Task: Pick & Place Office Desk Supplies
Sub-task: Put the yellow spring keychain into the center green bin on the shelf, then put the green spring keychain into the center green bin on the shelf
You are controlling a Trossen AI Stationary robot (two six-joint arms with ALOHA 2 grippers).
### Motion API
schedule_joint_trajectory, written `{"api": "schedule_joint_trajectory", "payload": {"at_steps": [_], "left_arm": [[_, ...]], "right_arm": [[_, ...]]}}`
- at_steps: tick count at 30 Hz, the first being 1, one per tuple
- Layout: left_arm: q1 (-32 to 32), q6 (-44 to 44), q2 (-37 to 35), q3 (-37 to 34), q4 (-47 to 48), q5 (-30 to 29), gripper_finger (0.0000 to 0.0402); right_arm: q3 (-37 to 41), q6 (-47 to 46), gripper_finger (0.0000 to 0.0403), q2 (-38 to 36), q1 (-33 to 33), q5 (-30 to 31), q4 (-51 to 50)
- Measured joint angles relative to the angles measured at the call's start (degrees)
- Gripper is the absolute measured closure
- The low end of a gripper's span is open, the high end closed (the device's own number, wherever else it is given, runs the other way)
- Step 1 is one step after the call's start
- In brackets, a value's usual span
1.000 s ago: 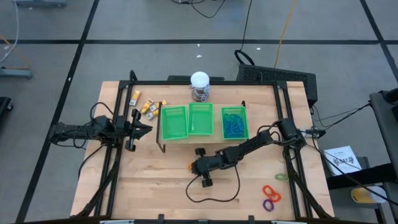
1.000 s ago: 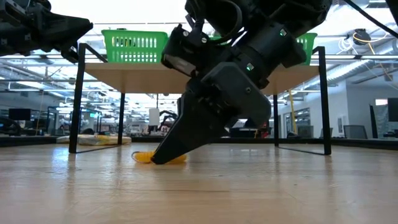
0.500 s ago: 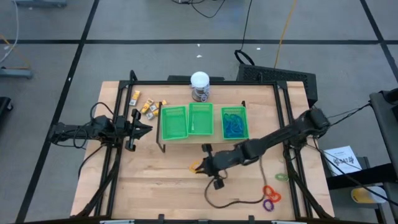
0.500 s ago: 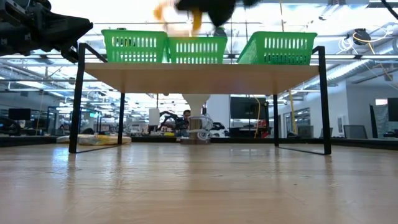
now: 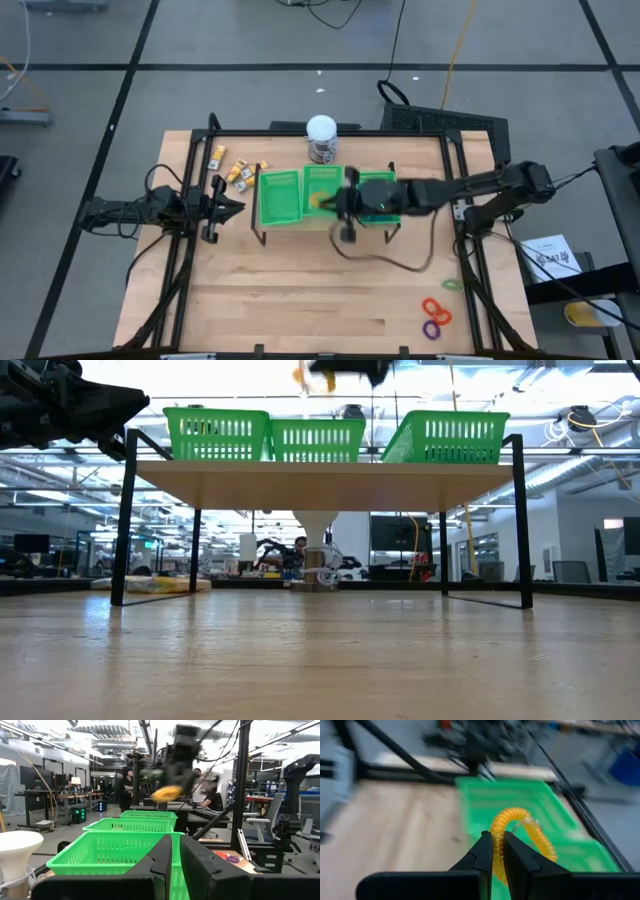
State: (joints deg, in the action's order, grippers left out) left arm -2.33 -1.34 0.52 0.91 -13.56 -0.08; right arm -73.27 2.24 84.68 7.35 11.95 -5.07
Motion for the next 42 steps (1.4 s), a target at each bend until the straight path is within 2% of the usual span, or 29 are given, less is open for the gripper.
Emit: {"api": "schedule_joint_trajectory", "payload": {"at_steps": [6,11,17,23,28,33,38,42], "left_arm": [[0.00,0.00,0.01,0.00,0.02,0.00,0.0357],[0.00,0.00,0.01,0.00,0.01,0.00,0.0357],[0.00,0.00,0.02,0.00,0.00,-0.02,0.0357],[0.00,0.00,0.02,0.00,0.02,0.00,0.0357],[-0.02,-0.02,-0.01,0.00,-0.02,-0.02,0.0357],[0.00,0.00,0.02,0.00,0.01,-0.02,0.0357],[0.00,0.00,-0.01,0.00,0.00,-0.02,0.0357],[-0.01,0.00,0.02,0.00,0.00,-0.02,0.0357]], "right_arm": [[0.04,0.44,0.0371,-0.10,-5.74,0.01,-3.05],[0.04,1.36,0.0302,0.08,-6.99,-0.13,-5.15],[0.04,2.17,0.0221,-0.07,-6.01,-0.20,-7.42],[-0.17,0.70,0.0194,-7.50,-1.62,-0.21,-20.39],[0.01,-9.35,0.0196,-15.62,5.20,-0.19,-33.26],[-0.06,-25.35,0.0206,-22.49,13.09,-0.29,-47.26],[0.69,-43.75,0.0219,-25.37,21.45,-0.20,-60.37],[4.18,-55.23,0.0229,-26.25,27.13,-2.78,-64.85]]}}
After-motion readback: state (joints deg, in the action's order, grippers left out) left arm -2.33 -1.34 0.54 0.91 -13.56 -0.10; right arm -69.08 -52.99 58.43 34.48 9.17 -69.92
